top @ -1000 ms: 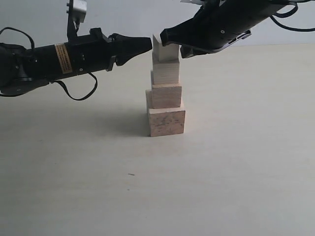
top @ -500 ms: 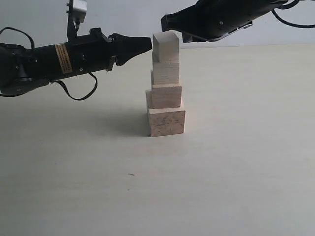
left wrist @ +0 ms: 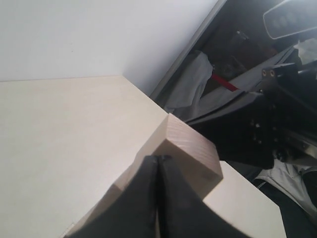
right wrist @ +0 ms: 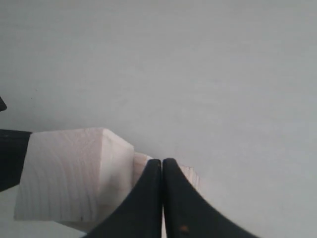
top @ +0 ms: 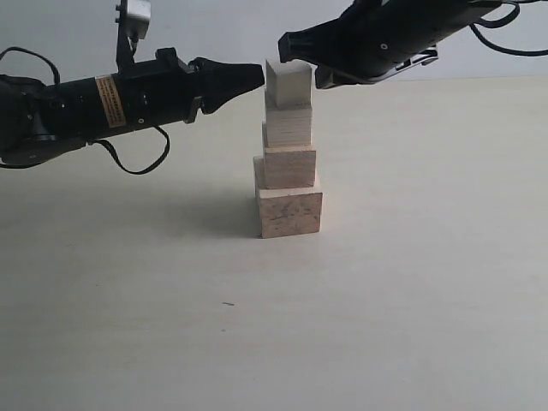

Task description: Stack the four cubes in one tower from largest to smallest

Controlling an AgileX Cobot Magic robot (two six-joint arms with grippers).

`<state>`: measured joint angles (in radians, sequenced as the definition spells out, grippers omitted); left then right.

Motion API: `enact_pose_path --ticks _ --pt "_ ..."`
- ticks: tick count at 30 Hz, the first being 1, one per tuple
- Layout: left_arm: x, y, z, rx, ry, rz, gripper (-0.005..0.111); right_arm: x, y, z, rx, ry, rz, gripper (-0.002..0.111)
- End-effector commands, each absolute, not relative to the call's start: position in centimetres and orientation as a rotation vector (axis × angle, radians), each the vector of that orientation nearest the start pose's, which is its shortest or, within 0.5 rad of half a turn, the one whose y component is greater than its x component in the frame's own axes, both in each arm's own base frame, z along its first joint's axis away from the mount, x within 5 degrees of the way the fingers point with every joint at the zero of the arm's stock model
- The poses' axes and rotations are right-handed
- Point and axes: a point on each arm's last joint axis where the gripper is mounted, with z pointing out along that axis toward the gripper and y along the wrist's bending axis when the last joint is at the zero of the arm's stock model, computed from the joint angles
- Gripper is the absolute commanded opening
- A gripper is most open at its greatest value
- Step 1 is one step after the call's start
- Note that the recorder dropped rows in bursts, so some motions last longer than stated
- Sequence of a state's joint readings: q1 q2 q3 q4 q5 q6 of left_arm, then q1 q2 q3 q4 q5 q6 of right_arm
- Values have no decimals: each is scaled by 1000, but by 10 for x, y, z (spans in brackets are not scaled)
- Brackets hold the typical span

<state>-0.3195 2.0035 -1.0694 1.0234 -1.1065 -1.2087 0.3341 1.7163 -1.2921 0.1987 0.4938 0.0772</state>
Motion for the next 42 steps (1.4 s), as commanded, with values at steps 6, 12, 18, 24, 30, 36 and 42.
enact_pose_path --ticks 6,12,18,24,30,36,42 --pt "354 -192 190 506 1701 -1354 0 359 137 273 -166 2414 418 0" --pt "353 -192 190 505 1702 -1356 0 355 136 277 -196 2420 396 0" --pt "353 -192 190 505 1702 -1356 0 350 131 293 -227 2358 353 0" --pt "353 -192 190 505 1702 -1356 0 344 131 299 -201 2372 399 0" --pt "353 -192 190 505 1702 -1356 0 344 132 298 -237 2371 388 0" --pt "353 -192 190 502 1704 -1358 0 346 138 297 -273 2345 453 0" --pt "353 -192 190 502 1704 -1358 0 346 139 300 -265 2328 483 0"
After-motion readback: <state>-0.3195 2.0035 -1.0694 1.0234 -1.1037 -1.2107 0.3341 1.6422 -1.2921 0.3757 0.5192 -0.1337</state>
